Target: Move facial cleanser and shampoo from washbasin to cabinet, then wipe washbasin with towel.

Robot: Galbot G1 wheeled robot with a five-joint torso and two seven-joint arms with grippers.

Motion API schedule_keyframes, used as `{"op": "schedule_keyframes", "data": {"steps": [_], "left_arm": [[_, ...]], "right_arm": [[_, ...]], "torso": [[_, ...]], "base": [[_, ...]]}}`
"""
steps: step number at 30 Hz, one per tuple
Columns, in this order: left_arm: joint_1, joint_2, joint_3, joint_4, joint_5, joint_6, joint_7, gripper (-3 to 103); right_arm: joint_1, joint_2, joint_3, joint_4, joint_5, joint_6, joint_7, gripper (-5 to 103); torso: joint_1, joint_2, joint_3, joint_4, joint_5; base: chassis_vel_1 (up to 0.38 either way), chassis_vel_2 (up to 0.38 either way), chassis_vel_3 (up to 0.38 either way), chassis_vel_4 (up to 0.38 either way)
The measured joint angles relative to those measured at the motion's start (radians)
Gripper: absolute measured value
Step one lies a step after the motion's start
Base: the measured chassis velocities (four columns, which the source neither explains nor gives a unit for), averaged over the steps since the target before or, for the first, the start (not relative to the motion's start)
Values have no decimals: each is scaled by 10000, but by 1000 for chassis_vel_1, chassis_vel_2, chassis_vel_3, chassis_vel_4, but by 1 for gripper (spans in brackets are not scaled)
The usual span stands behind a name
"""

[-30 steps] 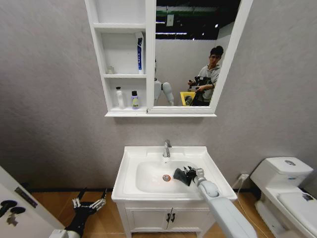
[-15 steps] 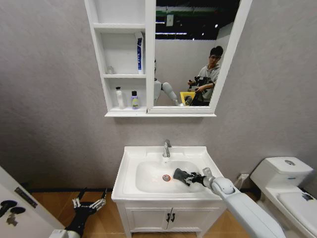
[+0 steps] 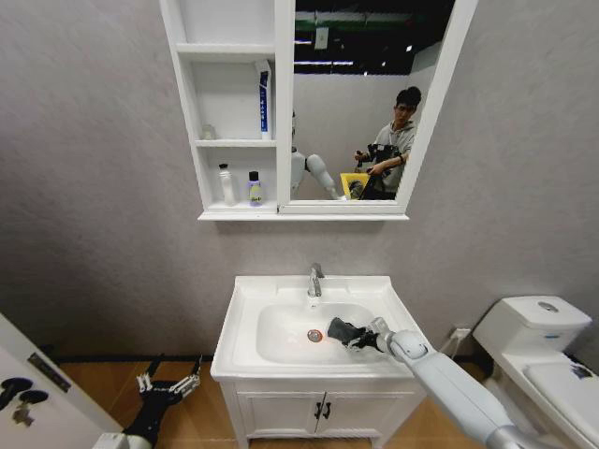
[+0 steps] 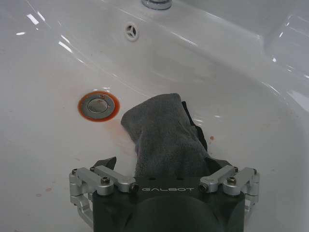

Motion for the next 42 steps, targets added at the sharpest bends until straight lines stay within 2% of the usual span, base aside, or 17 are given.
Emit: {"op": "schedule_keyframes", "data": {"steps": [2,4,6,7,10,11,12,14,15,16,21,25,28,29,38,41,42], "left_arm": [[0,0,0,0,0,0,0,100],[0,0,0,0,0,0,0,100],[0,-1,0,0,0,0,0,100],[0,0,0,0,0,0,0,100],[0,0,0,0,0,0,0,100],[0,-1,0,0,0,0,0,100],[0,-1,0,0,0,0,0,100],[0,-1,0,0,0,0,0,100],[0,-1,0,0,0,0,0,100],[0,0,0,0,0,0,0,100],[0,-1,0,0,0,0,0,100],[0,-1,0,0,0,0,0,100],[0,0,0,0,0,0,0,100],[0,-1,0,0,0,0,0,100],[0,-1,0,0,0,0,0,100],[0,0,-2,0,0,0,0,100],[0,0,-2,0,0,0,0,100]], "right_arm": [[32,22,-21,-104,-117,82,-19,101],[133,106,-56,-395,-494,336,-73,92],[182,154,-70,-523,-654,453,-92,92],[256,217,-111,-685,-839,599,-114,82],[306,261,-141,-780,-945,675,-129,82],[372,316,-200,-877,-1108,779,-155,71],[423,345,-250,-924,-1187,827,-170,65],[452,361,-277,-941,-1226,843,-176,65],[500,397,-303,-979,-1296,873,-191,54],[525,429,-315,-1012,-1318,884,-193,49],[536,487,-322,-1041,-1325,887,-190,38],[430,511,-215,-878,-1150,699,-6,17],[343,519,-133,-781,-908,507,240,12],[307,540,-89,-777,-784,427,372,5],[503,917,-135,-1381,-201,303,556,5],[646,1651,-96,-1779,-206,283,570,5],[646,1651,-96,-1779,-206,283,570,5]], "torso": [[0,0,0,0,0],[0,0,-1,0,0],[0,0,-1,0,0],[0,0,-1,0,0],[0,0,0,0,0],[0,0,0,0,0],[0,0,0,0,0],[0,0,-1,0,-1],[0,0,0,0,0],[0,0,-1,0,0],[0,0,0,0,0],[1,0,0,0,0],[1,0,0,1,0],[1,0,0,0,0],[0,1,-2,-3,-5],[1,0,-1,-2,-1],[1,0,-1,-2,-1]], "base": [[0,0,0,0],[0,0,0,0],[0,0,0,0],[0,0,0,0],[0,0,0,0],[0,0,0,0],[0,0,0,0],[0,0,0,0],[0,0,0,0],[0,0,0,0],[0,0,0,0],[0,0,0,0],[0,0,0,0],[0,0,0,0],[0,0,0,0],[0,0,0,0],[0,0,0,0]]}}
